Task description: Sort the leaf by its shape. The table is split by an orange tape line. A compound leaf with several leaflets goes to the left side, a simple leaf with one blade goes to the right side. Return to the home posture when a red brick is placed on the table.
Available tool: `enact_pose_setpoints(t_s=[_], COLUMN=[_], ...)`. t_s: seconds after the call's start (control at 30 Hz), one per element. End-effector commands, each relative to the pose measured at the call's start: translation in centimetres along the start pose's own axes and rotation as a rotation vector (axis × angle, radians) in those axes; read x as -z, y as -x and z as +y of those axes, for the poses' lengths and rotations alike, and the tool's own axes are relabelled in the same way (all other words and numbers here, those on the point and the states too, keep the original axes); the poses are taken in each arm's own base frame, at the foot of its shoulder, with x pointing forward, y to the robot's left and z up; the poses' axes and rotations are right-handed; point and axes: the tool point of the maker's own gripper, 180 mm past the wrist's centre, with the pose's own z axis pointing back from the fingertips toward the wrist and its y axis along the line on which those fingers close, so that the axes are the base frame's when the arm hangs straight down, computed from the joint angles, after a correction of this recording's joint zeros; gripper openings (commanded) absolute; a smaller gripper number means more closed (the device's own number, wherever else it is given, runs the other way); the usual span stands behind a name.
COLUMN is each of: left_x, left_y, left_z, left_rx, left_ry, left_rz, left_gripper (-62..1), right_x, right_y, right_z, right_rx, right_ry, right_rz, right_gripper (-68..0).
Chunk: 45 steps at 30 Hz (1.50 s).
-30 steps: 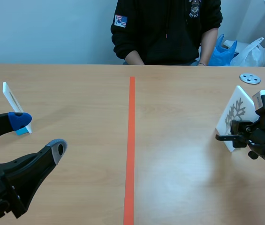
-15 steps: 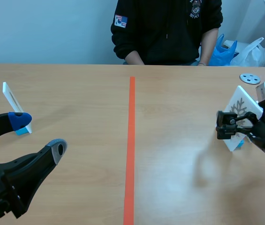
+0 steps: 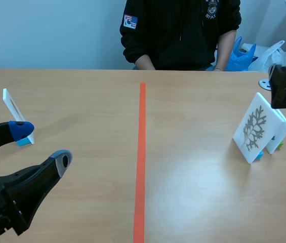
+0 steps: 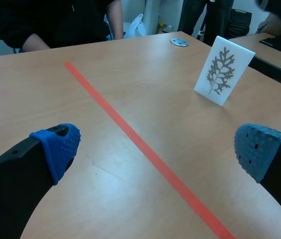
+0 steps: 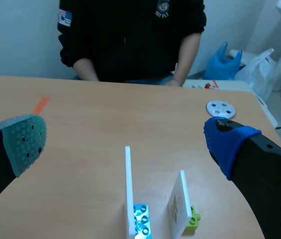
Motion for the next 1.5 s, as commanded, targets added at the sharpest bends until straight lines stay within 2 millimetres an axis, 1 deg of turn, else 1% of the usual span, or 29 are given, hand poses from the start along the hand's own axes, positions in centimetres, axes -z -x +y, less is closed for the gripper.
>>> enact_pose_setpoints(t_s=[0.0, 0.1, 0.17, 0.27, 0.43, 0.53, 0.63, 0.83, 1.03, 1.47], left_x=[0.0, 0.0, 0.0, 0.0, 0.0, -0.2, -0.3, -0.3, -0.1, -0.1], left_y=[-0.3, -0.1, 0.1, 0.3, 0.8, 1.1, 1.2, 1.4, 0.3, 0.4], left_z=[0.2, 0.2, 0.2, 0.2, 0.3, 0.3, 0.4, 0.3, 0.0, 0.0], left_rx=[0.001, 0.002, 0.002, 0.002, 0.006, 0.013, 0.024, 0.001, 0.023, 0.025], left_ry=[-0.004, -0.004, -0.004, -0.004, -0.006, 0.000, 0.007, -0.004, -0.044, -0.045], left_rz=[-0.010, 0.002, 0.015, 0.028, 0.053, 0.077, 0.090, 0.126, 0.119, 0.129], left_gripper=[1.4, 1.4, 1.4, 1.4, 1.4, 1.4, 1.4, 1.4, 1.4, 1.4], right_x=[-0.5, -2.1, -3.2, -5.0, -7.6, -8.9, -9.6, -10.1, -10.0, -9.9], right_y=[-1.7, -2.7, -2.4, -1.4, 0.6, 1.6, 2.3, 3.0, 2.8, 2.9], right_z=[-0.4, 0.1, 0.5, 1.6, 4.5, 5.2, 5.4, 5.4, 5.3, 4.9], right_rx=[-0.020, -0.026, -0.012, 0.040, 0.088, 0.100, 0.111, 0.098, 0.081, 0.067], right_ry=[-0.016, -0.063, -0.090, -0.154, -0.299, -0.328, -0.334, -0.331, -0.325, -0.303], right_rz=[-0.033, -0.029, -0.005, 0.037, 0.117, 0.157, 0.186, 0.213, 0.204, 0.206], right_gripper=[0.4, 0.4, 0.4, 0.4, 0.4, 0.4, 0.4, 0.4, 0.4, 0.4])
